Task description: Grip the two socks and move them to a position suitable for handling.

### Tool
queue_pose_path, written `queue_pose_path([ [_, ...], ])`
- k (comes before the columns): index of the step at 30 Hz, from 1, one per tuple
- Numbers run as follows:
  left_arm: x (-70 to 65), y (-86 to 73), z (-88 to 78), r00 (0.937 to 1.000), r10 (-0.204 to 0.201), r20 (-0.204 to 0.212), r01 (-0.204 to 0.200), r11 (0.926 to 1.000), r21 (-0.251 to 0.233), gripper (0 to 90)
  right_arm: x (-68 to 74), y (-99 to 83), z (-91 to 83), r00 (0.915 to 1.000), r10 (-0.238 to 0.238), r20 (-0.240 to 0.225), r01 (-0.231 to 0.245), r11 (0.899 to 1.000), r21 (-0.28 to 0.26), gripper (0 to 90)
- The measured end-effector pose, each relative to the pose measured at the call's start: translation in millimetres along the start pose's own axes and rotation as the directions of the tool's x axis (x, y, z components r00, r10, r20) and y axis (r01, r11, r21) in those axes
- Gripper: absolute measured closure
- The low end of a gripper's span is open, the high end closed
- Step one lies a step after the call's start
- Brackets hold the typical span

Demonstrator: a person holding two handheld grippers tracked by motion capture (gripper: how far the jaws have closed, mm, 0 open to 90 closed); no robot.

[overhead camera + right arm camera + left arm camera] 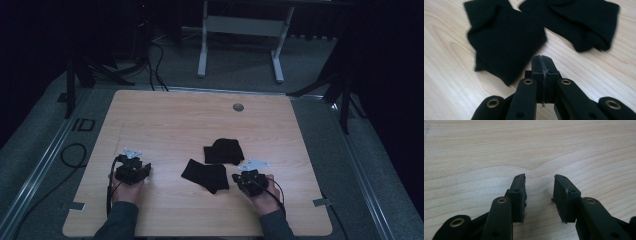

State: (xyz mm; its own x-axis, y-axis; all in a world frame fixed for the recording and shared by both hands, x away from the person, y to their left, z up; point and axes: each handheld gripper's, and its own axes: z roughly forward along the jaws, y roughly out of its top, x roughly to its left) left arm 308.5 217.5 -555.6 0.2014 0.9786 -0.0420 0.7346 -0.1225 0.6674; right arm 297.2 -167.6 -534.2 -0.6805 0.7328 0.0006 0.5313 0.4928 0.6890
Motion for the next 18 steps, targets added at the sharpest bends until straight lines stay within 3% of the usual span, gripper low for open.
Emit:
queue_pose_path([
  [8, -1.1, 0.4, -0.4, 0.9999, 0.014, 0.005, -0.014, 0.9999, 0.006, 66.9, 16.1, 6.2, 12.2, 0.9985, -0.043, -0.032, 0.044, 0.999, 0.004, 89.8],
  [12, -3.4, 0.2, -0.3, 0.9991, 0.017, 0.038, -0.017, 0.9998, 0.004, 70.4, 21.0, 8.5, 14.4, 0.9977, -0.053, -0.042, 0.054, 0.999, 0.008, 89.8],
  [18, -14.8, 0.8, -0.1, 0.9931, 0.068, 0.096, -0.07, 0.9974, 0.014, 78.1, 26.4, 7.1, 30.5, 0.996, -0.076, -0.047, 0.079, 0.996, 0.049, 89.9],
])
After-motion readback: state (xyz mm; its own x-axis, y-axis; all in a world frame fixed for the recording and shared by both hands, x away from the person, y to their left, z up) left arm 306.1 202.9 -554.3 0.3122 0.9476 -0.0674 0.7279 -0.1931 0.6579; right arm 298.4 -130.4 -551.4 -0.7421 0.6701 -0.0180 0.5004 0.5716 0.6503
